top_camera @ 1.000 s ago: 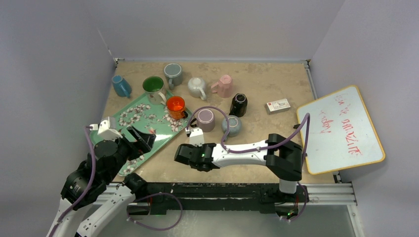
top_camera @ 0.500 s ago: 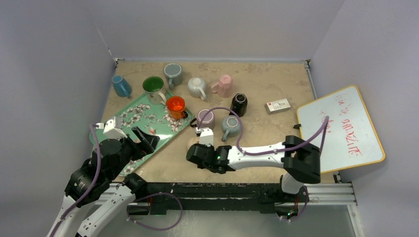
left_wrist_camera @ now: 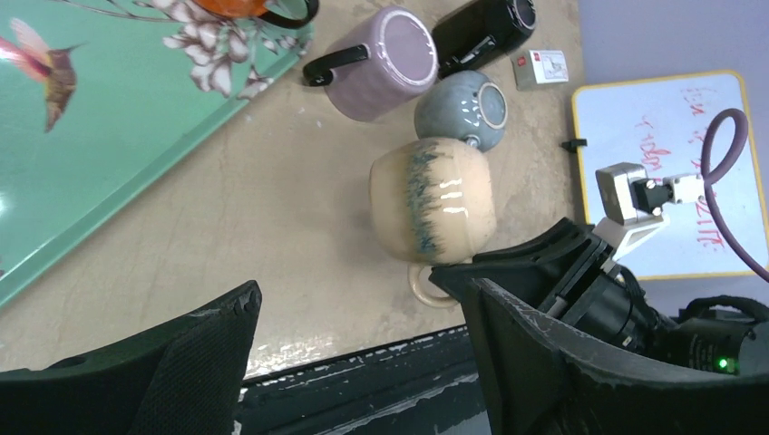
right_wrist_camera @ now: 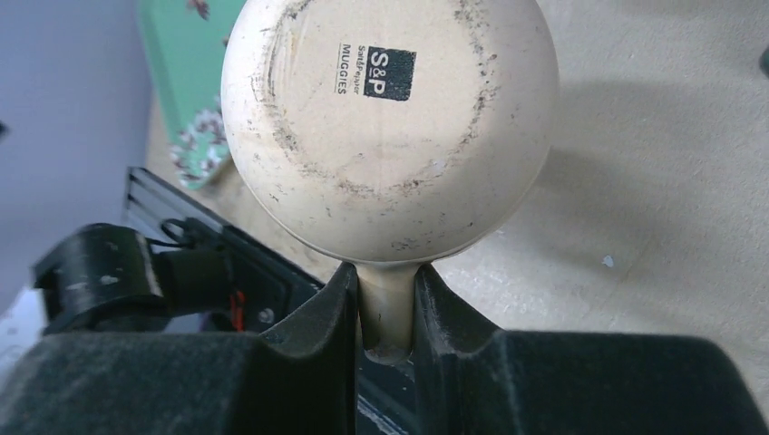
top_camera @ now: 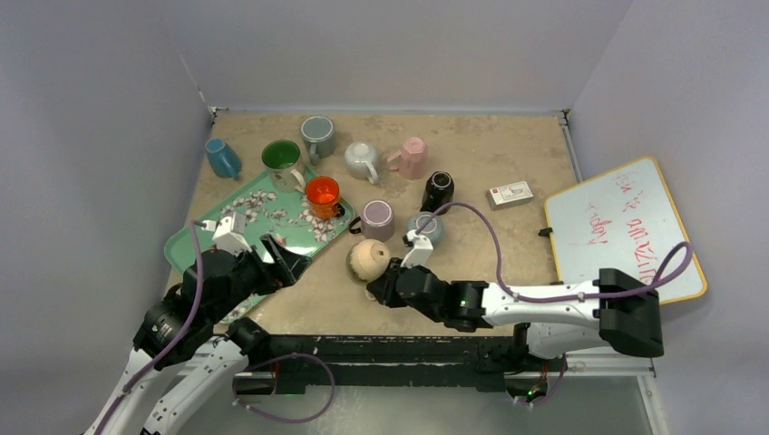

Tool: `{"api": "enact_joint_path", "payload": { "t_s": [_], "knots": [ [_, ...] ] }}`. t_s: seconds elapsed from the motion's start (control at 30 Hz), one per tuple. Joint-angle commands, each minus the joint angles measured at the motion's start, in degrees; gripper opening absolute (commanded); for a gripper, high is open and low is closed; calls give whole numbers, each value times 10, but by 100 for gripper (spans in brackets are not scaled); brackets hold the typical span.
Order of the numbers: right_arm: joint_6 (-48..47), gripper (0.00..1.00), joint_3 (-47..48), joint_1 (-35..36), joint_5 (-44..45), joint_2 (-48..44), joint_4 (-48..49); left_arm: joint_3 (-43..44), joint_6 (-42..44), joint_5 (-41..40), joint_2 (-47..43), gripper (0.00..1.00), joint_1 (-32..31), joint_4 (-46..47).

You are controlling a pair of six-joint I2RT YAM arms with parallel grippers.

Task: Turn the mug right side up
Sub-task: Turn over the cup at the center of the board.

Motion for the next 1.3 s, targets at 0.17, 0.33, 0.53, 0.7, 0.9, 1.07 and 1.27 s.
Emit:
{"api": "enact_joint_path", "payload": {
  "t_s": [0.17, 0.33, 0.53, 0.7, 0.9, 1.07, 1.27],
  "knots": [
    [30, 0, -49, -9, 47, -144, 221, -62, -16, 181, -37, 78, -2, 160],
    [14, 0, -64, -10, 14, -180, 288, -78, -16, 270, -32, 76, -1, 239],
    [13, 0, -76, -10, -40, -178, 369, -115, -44, 358, -18, 73, -1, 354],
    [14, 0, -87, -10, -58, -174, 419, -139, -60, 394, -2, 71, -2, 412],
    [7, 0, -86, -10, -76, -166, 455, -152, -69, 412, 19, 71, -1, 438],
    [0, 0, -80, -10, -87, -156, 472, -169, -97, 427, 31, 69, -2, 488],
    [2, 0, -73, -10, -100, -136, 507, -197, -140, 444, 43, 63, -1, 572]
  ]
}}
